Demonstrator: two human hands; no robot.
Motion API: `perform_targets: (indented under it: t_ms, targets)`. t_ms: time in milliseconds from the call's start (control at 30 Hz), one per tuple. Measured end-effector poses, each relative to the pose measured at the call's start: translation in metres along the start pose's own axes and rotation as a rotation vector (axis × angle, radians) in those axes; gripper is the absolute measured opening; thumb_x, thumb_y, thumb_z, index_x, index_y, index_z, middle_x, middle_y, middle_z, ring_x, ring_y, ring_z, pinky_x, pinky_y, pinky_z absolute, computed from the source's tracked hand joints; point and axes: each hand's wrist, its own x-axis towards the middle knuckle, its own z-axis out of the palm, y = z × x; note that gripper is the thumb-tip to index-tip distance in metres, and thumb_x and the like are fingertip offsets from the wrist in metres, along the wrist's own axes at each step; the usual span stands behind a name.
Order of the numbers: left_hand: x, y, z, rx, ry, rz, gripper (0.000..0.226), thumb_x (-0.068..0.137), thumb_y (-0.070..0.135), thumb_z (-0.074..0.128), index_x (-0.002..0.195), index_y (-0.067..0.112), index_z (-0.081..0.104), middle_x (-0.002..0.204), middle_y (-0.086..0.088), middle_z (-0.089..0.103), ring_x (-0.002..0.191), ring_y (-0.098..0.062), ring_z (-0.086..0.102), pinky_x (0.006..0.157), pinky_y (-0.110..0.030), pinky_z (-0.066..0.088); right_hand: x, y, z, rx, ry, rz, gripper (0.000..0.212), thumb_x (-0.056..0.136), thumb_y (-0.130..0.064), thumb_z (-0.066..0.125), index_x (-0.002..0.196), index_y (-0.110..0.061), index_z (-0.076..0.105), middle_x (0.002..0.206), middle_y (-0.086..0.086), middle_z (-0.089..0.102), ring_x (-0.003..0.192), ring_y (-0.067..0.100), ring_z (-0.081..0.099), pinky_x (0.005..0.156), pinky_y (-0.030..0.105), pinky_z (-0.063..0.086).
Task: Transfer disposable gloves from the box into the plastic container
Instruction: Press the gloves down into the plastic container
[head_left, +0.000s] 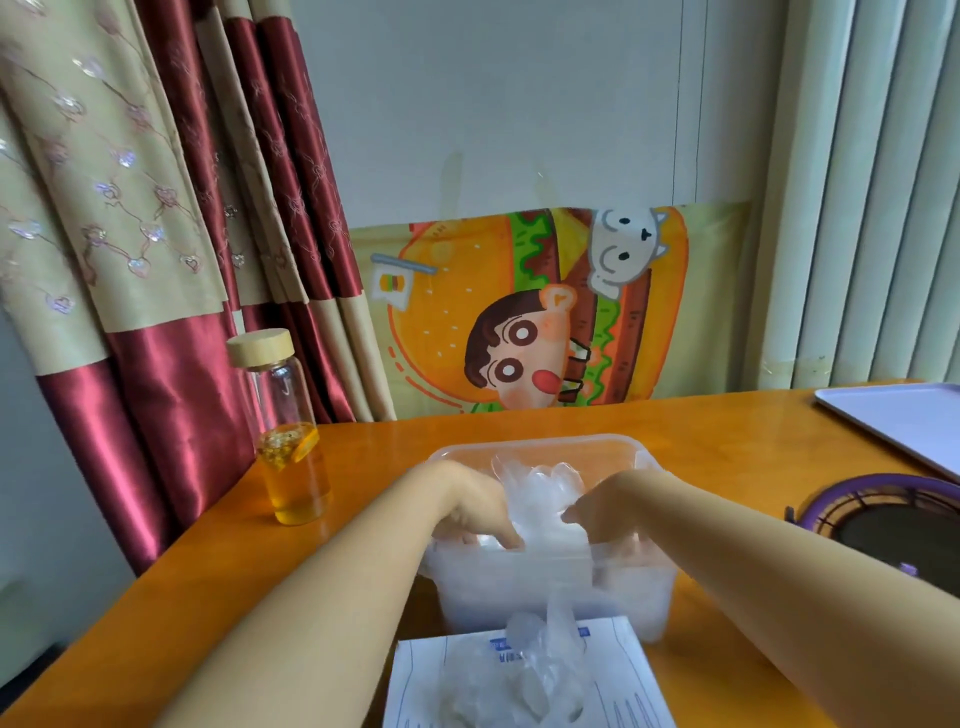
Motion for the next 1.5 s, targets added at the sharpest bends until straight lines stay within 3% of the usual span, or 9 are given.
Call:
perform_targets:
  t_ms: [133,300,400,600,833,1033,1200,1367,1500]
  targets:
    - [-0.029,-0.012,-0.015,-0.511,0.097,0.103,0.048,0.098,0.008,0.051,0.144,0.003,0.038,0.149,-0.007,0.040,0.099,-0.018,0.063,0.079,-0.024,0.056,-0.018,0.007,-0.018,0.069,0.039,-0.059,0.063,0.084,-0.027,0.071,0.139,-0.010,0.045,0.110,0.011,0.064,0.085,0.022,0.065,0.087,0.035,0.054]
    - [-0.069,-0.033,-0.010,-0.996,0.193,0.218,0.035,0.096,0.005,0.053,0.131,-0.002,0.050,0.124,-0.015,0.060,0.092,-0.020,0.068,0.070,-0.026,0.059,-0.057,0.007,-0.026,-0.208,0.565,-0.193,0.025,0.091,-0.025,0.058,0.108,-0.012,0.070,0.105,0.005,0.070,0.096,0.023,0.064,0.083,0.034,0.053]
    - [-0.082,-0.048,0.006,-1.213,0.368,0.257,0.027,0.095,0.007,0.056,0.121,0.000,0.059,0.104,-0.012,0.067,0.079,-0.017,0.068,0.063,-0.024,0.059,-0.091,0.002,-0.013,0.067,0.690,-0.362,0.015,0.089,-0.030,0.063,0.094,-0.019,0.072,0.092,-0.001,0.072,0.080,0.012,0.065,0.070,0.021,0.049]
    - [-0.106,-0.052,0.054,-0.753,0.715,0.390,0.019,0.097,0.017,0.054,0.113,0.019,0.063,0.104,0.001,0.066,0.075,-0.005,0.064,0.061,-0.018,0.051,-0.101,-0.017,0.052,0.132,0.336,-0.434,0.040,0.079,-0.055,0.065,0.110,-0.029,0.066,0.104,-0.015,0.068,0.087,0.003,0.063,0.084,0.022,0.050]
    - [-0.114,-0.043,0.092,0.037,0.301,0.354,0.071,0.081,0.053,0.066,0.143,0.035,0.036,0.138,0.018,0.046,0.119,-0.005,0.048,0.094,-0.017,0.037,-0.105,-0.020,0.038,0.390,0.581,-0.509,0.011,0.090,-0.014,0.061,0.090,-0.013,0.072,0.077,-0.008,0.071,0.067,0.005,0.069,0.065,0.014,0.053]
    - [-0.096,-0.048,0.105,-0.106,0.430,0.333,0.012,0.093,0.027,0.059,0.103,0.028,0.065,0.111,0.010,0.062,0.091,0.001,0.054,0.077,-0.019,0.047,-0.101,-0.018,0.066,0.262,0.287,-0.386,0.057,0.076,-0.053,0.070,0.124,-0.027,0.055,0.116,-0.011,0.063,0.096,0.007,0.059,0.080,0.017,0.044]
    - [-0.097,-0.053,0.105,-0.618,0.485,0.336,0.008,0.098,0.023,0.052,0.097,0.025,0.060,0.104,0.006,0.061,0.098,-0.011,0.060,0.084,-0.033,0.056,-0.081,-0.019,0.105,0.775,0.340,-0.400,0.015,0.085,-0.028,0.069,0.080,-0.015,0.068,0.078,-0.002,0.069,0.065,0.007,0.061,0.057,0.012,0.045]
    - [-0.107,-0.049,0.104,-1.094,0.529,0.384,0.019,0.097,0.028,0.051,0.112,0.019,0.058,0.117,-0.001,0.062,0.109,-0.015,0.058,0.088,-0.037,0.056,-0.080,-0.006,0.116,1.670,0.182,-0.472,0.029,0.087,-0.022,0.063,0.105,0.001,0.063,0.110,0.015,0.068,0.101,0.026,0.066,0.092,0.039,0.053]
    - [-0.113,-0.048,0.101,-1.180,0.649,0.475,0.020,0.096,0.031,0.050,0.105,0.016,0.061,0.105,0.001,0.071,0.100,-0.013,0.067,0.082,-0.030,0.057,-0.092,-0.004,0.110,1.768,0.245,-0.520,0.035,0.087,-0.029,0.059,0.110,-0.003,0.064,0.109,0.010,0.070,0.106,0.024,0.065,0.098,0.045,0.047]
